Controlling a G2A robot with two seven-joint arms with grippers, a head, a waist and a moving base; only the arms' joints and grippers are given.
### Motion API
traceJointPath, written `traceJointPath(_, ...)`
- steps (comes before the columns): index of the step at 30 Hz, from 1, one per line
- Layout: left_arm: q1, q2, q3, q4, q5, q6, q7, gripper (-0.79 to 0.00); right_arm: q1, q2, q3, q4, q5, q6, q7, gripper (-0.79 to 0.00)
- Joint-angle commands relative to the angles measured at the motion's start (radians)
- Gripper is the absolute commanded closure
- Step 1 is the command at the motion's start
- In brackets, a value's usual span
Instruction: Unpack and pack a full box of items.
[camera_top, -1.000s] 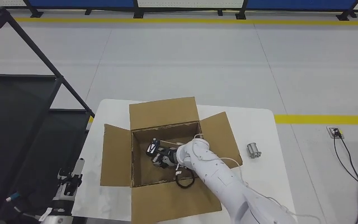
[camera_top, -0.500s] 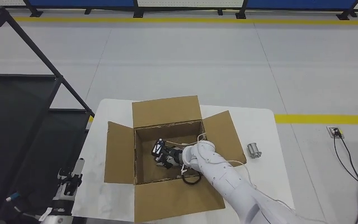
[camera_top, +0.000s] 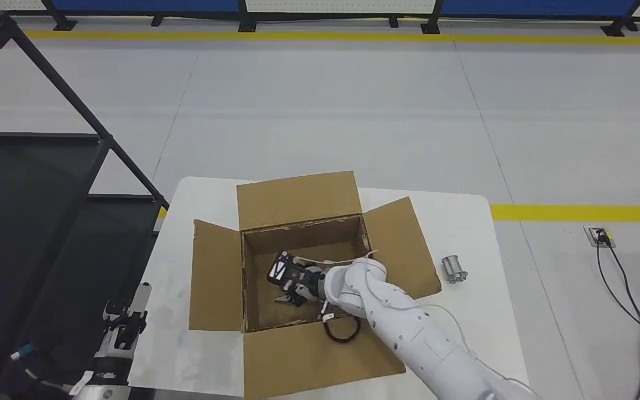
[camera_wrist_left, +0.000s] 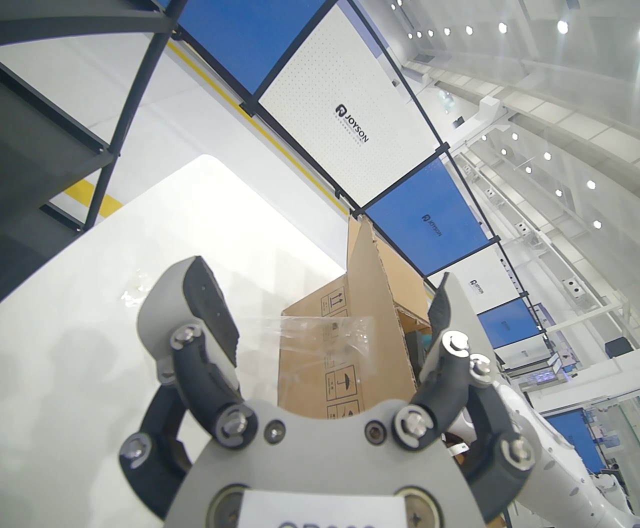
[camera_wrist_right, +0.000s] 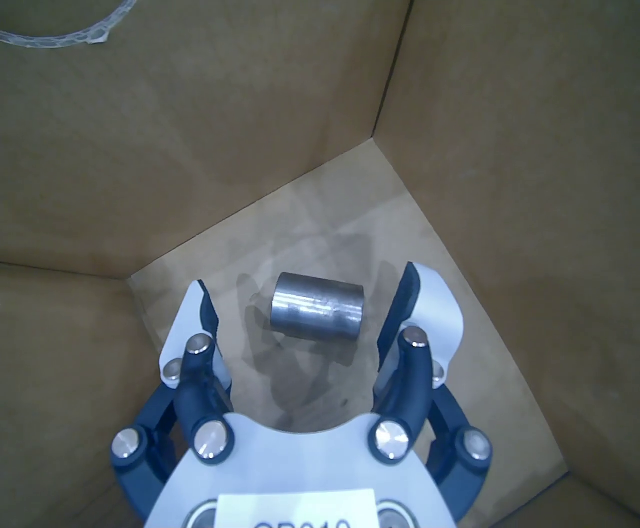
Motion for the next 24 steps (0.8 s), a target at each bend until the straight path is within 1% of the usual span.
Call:
traceJointPath(1,0.0,0.0,0.0,0.0,0.0,0.0,0.0,-0.785,-0.029,0.012,0.021,-0.069,-0.001,0.03,0.066,-0.668)
traceJointPath(4,0.0,0.0,0.0,0.0,0.0,0.0,0.0,-0.785,-0.058,0.022,0.043,-0.136,-0.006,0.069,0.134,-0.662)
traceJointPath(5,0.0,0.0,0.0,0.0,0.0,0.0,0.0,-0.785,-0.066,0.024,0.045,-0.155,-0.007,0.075,0.153,-0.634)
traceJointPath(6,0.0,0.0,0.0,0.0,0.0,0.0,0.0,-0.785,-0.07,0.024,0.047,-0.167,-0.009,0.085,0.175,-0.634)
traceJointPath(7,0.0,0.0,0.0,0.0,0.0,0.0,0.0,-0.785,-0.073,0.023,0.048,-0.177,-0.007,0.099,0.194,-0.622)
traceJointPath(11,0.0,0.0,0.0,0.0,0.0,0.0,0.0,-0.785,-0.069,0.012,0.035,-0.188,-0.005,0.135,0.237,-0.628)
traceJointPath(14,0.0,0.0,0.0,0.0,0.0,0.0,0.0,-0.785,-0.051,-0.005,0.017,-0.164,-0.007,0.176,0.252,-0.628)
traceJointPath(20,0.0,0.0,0.0,0.0,0.0,0.0,0.0,-0.785,0.004,-0.041,-0.012,-0.081,0.019,0.186,0.258,-0.665)
traceJointPath(24,0.0,0.0,0.0,0.0,0.0,0.0,0.0,-0.785,0.04,-0.066,-0.027,-0.012,0.048,0.168,0.256,-0.69)
